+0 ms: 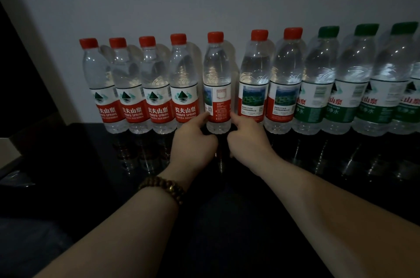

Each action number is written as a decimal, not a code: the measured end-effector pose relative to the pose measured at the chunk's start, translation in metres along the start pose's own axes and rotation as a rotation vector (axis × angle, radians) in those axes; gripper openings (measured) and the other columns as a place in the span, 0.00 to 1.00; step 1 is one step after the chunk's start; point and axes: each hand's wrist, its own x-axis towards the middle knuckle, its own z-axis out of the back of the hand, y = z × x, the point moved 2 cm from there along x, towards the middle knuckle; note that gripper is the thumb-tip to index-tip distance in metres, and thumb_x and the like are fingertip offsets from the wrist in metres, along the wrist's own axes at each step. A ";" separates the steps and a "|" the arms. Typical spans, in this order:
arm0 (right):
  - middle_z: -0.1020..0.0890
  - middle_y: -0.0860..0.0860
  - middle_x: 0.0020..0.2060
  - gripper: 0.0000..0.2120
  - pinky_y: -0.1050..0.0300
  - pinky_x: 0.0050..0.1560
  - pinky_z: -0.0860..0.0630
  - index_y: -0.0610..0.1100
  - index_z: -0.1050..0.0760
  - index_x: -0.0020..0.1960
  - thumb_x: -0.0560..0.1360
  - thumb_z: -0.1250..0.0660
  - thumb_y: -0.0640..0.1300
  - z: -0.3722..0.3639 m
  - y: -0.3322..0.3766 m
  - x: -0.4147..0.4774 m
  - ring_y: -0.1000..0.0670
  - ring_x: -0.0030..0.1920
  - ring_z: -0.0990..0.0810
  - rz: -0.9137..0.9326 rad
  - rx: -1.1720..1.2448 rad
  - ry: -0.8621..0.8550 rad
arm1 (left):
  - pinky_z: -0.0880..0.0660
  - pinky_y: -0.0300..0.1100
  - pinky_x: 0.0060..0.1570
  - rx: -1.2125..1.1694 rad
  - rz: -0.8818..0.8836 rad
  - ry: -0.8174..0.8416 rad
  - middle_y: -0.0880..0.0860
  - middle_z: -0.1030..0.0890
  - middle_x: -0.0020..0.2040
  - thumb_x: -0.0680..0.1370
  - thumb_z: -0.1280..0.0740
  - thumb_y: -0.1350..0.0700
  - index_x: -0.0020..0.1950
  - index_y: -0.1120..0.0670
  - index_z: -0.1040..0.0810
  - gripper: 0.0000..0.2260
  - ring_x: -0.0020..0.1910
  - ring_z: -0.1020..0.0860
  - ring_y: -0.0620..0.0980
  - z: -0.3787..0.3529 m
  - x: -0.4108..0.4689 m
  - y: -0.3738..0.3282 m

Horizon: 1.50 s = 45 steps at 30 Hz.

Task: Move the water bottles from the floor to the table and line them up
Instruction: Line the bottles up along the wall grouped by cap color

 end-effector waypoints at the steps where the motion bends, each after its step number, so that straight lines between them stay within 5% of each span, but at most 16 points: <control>1: 0.16 0.47 0.50 0.33 0.44 0.55 0.18 0.53 0.29 0.75 0.72 0.40 0.33 0.000 0.001 0.001 0.42 0.51 0.18 -0.002 -0.024 0.017 | 0.33 0.22 0.49 0.003 0.000 0.021 0.29 0.25 0.51 0.72 0.30 0.64 0.74 0.43 0.27 0.32 0.55 0.26 0.31 -0.001 0.000 0.000; 4: 0.18 0.45 0.60 0.38 0.42 0.58 0.19 0.56 0.37 0.80 0.72 0.41 0.34 -0.001 0.003 0.002 0.39 0.57 0.19 -0.023 -0.049 0.053 | 0.31 0.31 0.56 0.030 0.000 0.091 0.32 0.24 0.57 0.71 0.31 0.63 0.76 0.40 0.31 0.35 0.63 0.27 0.39 -0.002 0.001 0.000; 7: 0.23 0.49 0.71 0.36 0.39 0.62 0.21 0.52 0.33 0.78 0.72 0.42 0.33 0.000 0.002 0.000 0.37 0.62 0.20 -0.027 0.031 0.007 | 0.26 0.43 0.64 0.016 0.008 0.098 0.38 0.21 0.64 0.71 0.32 0.64 0.76 0.38 0.31 0.36 0.64 0.24 0.43 -0.002 0.001 -0.002; 10: 0.26 0.49 0.74 0.34 0.37 0.64 0.22 0.48 0.32 0.77 0.72 0.42 0.33 0.000 -0.001 0.001 0.39 0.65 0.21 -0.027 0.089 -0.032 | 0.27 0.32 0.54 -0.040 0.005 -0.003 0.29 0.22 0.51 0.73 0.30 0.65 0.74 0.43 0.27 0.32 0.53 0.24 0.30 0.000 -0.001 -0.003; 14: 0.17 0.50 0.61 0.36 0.44 0.55 0.17 0.54 0.32 0.78 0.72 0.40 0.34 -0.001 -0.002 0.003 0.41 0.55 0.18 0.001 0.028 -0.012 | 0.32 0.34 0.57 -0.026 -0.013 -0.027 0.43 0.21 0.67 0.73 0.31 0.65 0.75 0.47 0.27 0.31 0.62 0.28 0.37 -0.001 -0.002 -0.004; 17: 0.15 0.50 0.53 0.38 0.51 0.51 0.17 0.55 0.33 0.78 0.70 0.36 0.35 -0.001 -0.002 0.004 0.43 0.52 0.17 0.003 -0.031 0.034 | 0.32 0.35 0.60 0.010 -0.022 0.013 0.45 0.22 0.69 0.72 0.33 0.67 0.77 0.46 0.29 0.34 0.66 0.28 0.40 -0.003 0.000 -0.004; 21: 0.21 0.52 0.68 0.37 0.54 0.63 0.22 0.50 0.33 0.78 0.70 0.34 0.34 0.001 -0.004 0.002 0.47 0.65 0.21 0.009 0.002 -0.011 | 0.32 0.33 0.57 0.033 0.011 0.083 0.43 0.24 0.70 0.71 0.34 0.66 0.79 0.41 0.35 0.38 0.66 0.28 0.43 -0.004 0.001 -0.002; 24: 0.21 0.51 0.69 0.33 0.55 0.68 0.26 0.47 0.29 0.75 0.71 0.34 0.33 0.002 -0.006 0.003 0.48 0.69 0.24 0.016 0.029 -0.061 | 0.31 0.33 0.58 0.031 0.001 0.082 0.40 0.25 0.68 0.71 0.34 0.65 0.77 0.38 0.33 0.38 0.65 0.29 0.40 -0.004 0.000 -0.003; 26: 0.21 0.51 0.69 0.33 0.50 0.67 0.23 0.48 0.28 0.75 0.71 0.34 0.34 0.001 -0.007 0.003 0.47 0.68 0.23 0.018 0.031 -0.074 | 0.30 0.29 0.57 0.018 -0.019 0.044 0.42 0.22 0.68 0.71 0.33 0.65 0.76 0.41 0.30 0.35 0.64 0.27 0.40 -0.003 -0.001 -0.004; 29: 0.18 0.50 0.64 0.32 0.45 0.57 0.17 0.49 0.27 0.74 0.71 0.34 0.34 0.001 -0.007 0.003 0.44 0.56 0.17 0.038 0.030 -0.067 | 0.35 0.15 0.40 0.024 -0.021 -0.025 0.44 0.21 0.67 0.72 0.32 0.66 0.75 0.45 0.27 0.33 0.58 0.28 0.35 -0.003 -0.002 -0.005; 33: 0.15 0.48 0.55 0.37 0.47 0.51 0.16 0.52 0.31 0.77 0.69 0.36 0.34 0.000 -0.006 0.005 0.41 0.51 0.16 0.038 -0.054 0.002 | 0.34 0.23 0.49 0.058 -0.005 -0.008 0.46 0.22 0.69 0.72 0.33 0.66 0.76 0.47 0.28 0.33 0.62 0.27 0.38 -0.005 -0.001 -0.005; 37: 0.22 0.49 0.69 0.38 0.45 0.57 0.17 0.51 0.33 0.78 0.69 0.36 0.33 0.000 -0.006 0.005 0.43 0.60 0.18 0.014 -0.022 -0.011 | 0.32 0.26 0.47 0.086 0.027 0.069 0.48 0.25 0.73 0.71 0.35 0.66 0.80 0.44 0.35 0.38 0.59 0.27 0.39 -0.006 0.002 -0.004; 40: 0.24 0.50 0.72 0.36 0.42 0.58 0.18 0.50 0.30 0.76 0.69 0.36 0.33 0.001 -0.008 0.006 0.43 0.63 0.19 -0.005 0.037 -0.030 | 0.26 0.39 0.61 0.070 0.027 0.084 0.48 0.25 0.73 0.72 0.34 0.65 0.80 0.45 0.36 0.37 0.66 0.26 0.45 -0.005 0.000 -0.006; 45: 0.23 0.50 0.71 0.38 0.42 0.56 0.17 0.52 0.32 0.77 0.68 0.37 0.35 0.000 -0.004 0.004 0.40 0.59 0.18 0.020 0.028 -0.023 | 0.34 0.24 0.49 0.038 -0.003 -0.002 0.46 0.21 0.68 0.74 0.33 0.65 0.76 0.48 0.27 0.31 0.61 0.26 0.39 -0.004 -0.001 -0.008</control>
